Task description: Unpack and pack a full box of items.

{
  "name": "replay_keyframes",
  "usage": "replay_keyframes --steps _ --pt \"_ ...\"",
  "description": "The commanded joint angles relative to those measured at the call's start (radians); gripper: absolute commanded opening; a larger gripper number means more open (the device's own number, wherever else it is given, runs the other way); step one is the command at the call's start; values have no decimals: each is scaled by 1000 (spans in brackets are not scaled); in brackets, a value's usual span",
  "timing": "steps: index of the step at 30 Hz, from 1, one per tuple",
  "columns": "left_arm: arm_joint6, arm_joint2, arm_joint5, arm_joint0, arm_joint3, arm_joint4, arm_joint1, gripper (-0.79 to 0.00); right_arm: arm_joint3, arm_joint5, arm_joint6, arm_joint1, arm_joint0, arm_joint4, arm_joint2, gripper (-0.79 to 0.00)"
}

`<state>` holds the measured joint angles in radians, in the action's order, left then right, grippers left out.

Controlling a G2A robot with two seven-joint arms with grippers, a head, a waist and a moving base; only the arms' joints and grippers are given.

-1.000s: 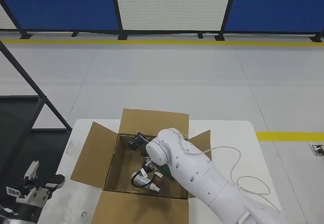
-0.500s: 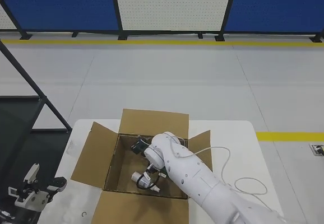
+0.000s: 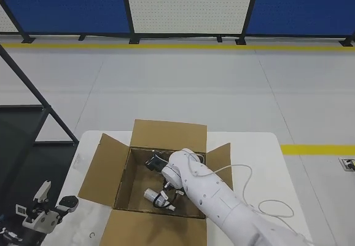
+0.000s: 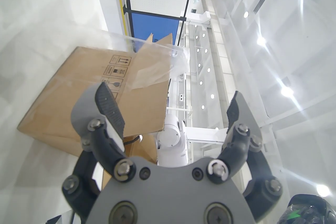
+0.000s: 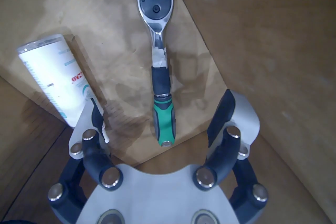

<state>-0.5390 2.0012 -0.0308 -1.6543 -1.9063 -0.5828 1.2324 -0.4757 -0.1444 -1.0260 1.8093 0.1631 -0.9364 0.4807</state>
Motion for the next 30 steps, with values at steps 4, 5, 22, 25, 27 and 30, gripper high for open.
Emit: replay_keyframes --steps 4,5,22,25,27,30 --pt "-24 -15 13 -16 -1 28 -2 0 41 -28 42 8 -4 -2 8 -265" --pt "-27 -17 16 -18 -1 32 -3 0 47 -35 46 11 -5 0 10 -323" --pt "-43 -36 31 -32 -5 49 -8 0 158 -81 90 60 -25 -13 13 -489" --pt "-51 -39 37 -36 -6 53 -9 0 179 -82 101 68 -28 -15 14 -502" --pt "-56 -43 39 -38 -8 59 -10 0 194 -87 108 73 -31 -12 17 -502" --pt "-58 -45 42 -41 -11 63 -11 0 213 -99 116 80 -34 -12 19 -511"
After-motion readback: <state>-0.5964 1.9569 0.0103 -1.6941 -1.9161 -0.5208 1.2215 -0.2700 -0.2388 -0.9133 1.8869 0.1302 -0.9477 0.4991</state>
